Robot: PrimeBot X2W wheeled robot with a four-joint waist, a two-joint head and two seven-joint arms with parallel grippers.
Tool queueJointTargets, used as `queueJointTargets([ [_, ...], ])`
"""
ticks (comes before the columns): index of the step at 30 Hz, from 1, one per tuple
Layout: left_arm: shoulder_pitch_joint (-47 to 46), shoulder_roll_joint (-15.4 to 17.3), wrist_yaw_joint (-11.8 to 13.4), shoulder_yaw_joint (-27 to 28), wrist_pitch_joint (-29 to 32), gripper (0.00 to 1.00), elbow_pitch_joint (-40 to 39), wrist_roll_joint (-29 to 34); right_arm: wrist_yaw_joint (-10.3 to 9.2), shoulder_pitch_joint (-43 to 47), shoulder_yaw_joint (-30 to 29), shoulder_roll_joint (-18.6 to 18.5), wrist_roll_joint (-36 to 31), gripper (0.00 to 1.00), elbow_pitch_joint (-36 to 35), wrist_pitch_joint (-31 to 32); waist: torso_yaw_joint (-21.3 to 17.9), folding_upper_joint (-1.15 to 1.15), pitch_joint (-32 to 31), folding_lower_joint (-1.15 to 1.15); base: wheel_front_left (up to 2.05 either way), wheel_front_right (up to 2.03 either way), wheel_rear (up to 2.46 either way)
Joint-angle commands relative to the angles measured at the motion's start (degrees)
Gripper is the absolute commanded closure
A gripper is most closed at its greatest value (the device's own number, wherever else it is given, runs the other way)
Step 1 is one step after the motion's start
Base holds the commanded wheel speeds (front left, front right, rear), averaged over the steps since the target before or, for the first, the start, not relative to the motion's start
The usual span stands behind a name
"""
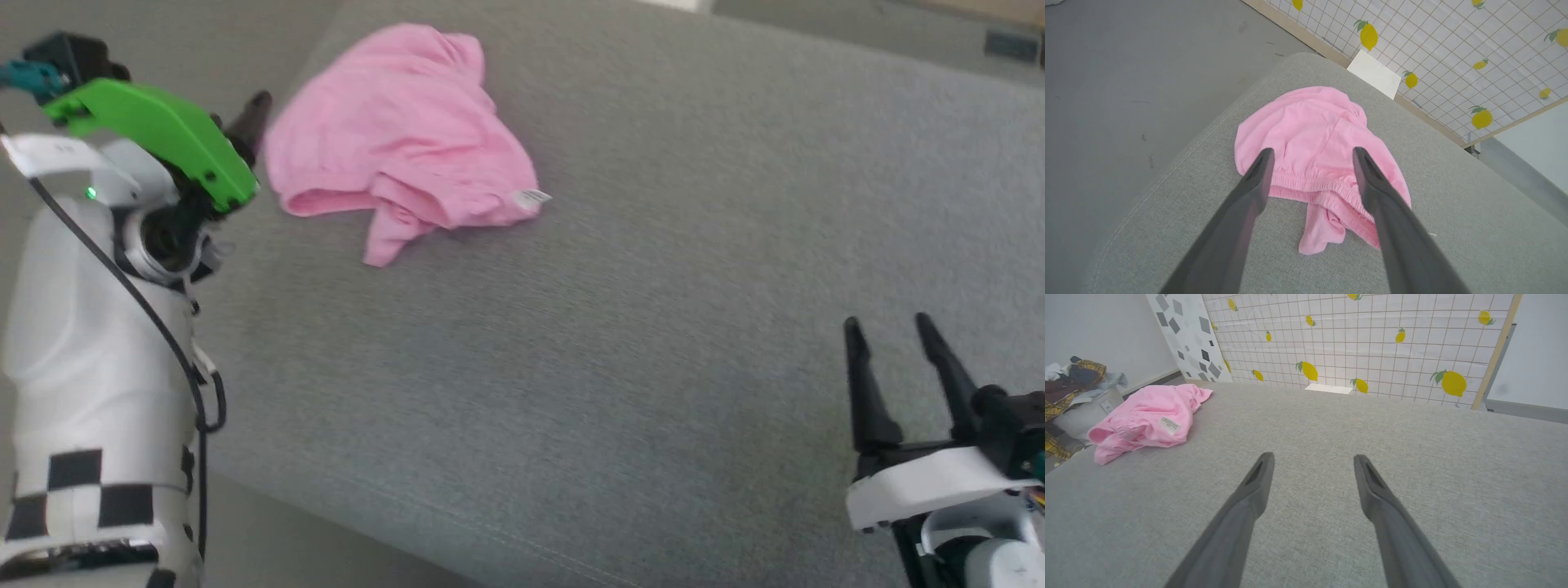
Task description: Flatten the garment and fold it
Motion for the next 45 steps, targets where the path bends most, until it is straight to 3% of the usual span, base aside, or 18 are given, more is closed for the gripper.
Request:
queueJointTargets([
  [1,-1.8,0.7,0.5,0.1,0.8,0.00,0.4,-0.2,-0.09,-1.0,-0.5,0.0,-0.5,0.00,-0.9,0.3,-5.4,0.00,6.1,-0.01,0.00,0.00,0.00],
  [8,-5.4,1.5,1.8,-2.0,5.1,0.00,2.1,1.0,-0.09,-0.7,-2.6,0.0,-1.3,0.00,-3.8,1.5,-6.8,0.00,10.9,-0.01,0.00,0.00,0.00],
  [21,-6.4,-1.2,4.7,-5.4,18.5,0.00,7.7,-0.3,-0.09,-1.6,-3.5,0.0,-0.8,0.00,-5.3,1.5,-7.6,0.00,14.6,-0.01,0.00,0.00,0.00],
  [22,-6.3,-1.2,4.7,-5.5,18.4,0.44,7.4,-0.3,-0.09,-1.7,-3.5,0.0,-0.8,0.00,-5.2,1.5,-7.6,0.00,14.6,-0.01,0.00,0.00,0.00],
  [23,-6.2,-1.0,4.6,-5.7,17.4,1.00,6.7,0.0,-0.09,-1.8,-3.5,0.0,-0.7,0.00,-5.1,1.4,-7.6,0.00,14.6,-0.01,0.00,0.00,0.00],
  [28,-5.9,1.0,2.8,-5.9,8.1,1.00,3.1,2.4,-0.09,-2.1,-3.4,0.0,-0.3,0.00,-3.9,0.9,-7.7,0.00,12.9,-0.01,0.00,0.00,0.00],
  [36,-10.2,4.0,-1.1,-7.6,-9.0,1.00,-0.3,7.3,-0.09,-2.1,-2.0,0.0,1.7,0.00,0.8,-1.4,-8.8,0.00,5.3,-0.01,0.00,0.00,0.00],
  [45,-18.1,1.2,-4.6,-14.1,-19.6,1.00,-2.5,6.7,-0.09,-1.7,0.0,0.0,4.3,0.00,7.1,-4.5,-15.5,0.00,-5.6,-0.01,0.00,0.00,0.00],
])
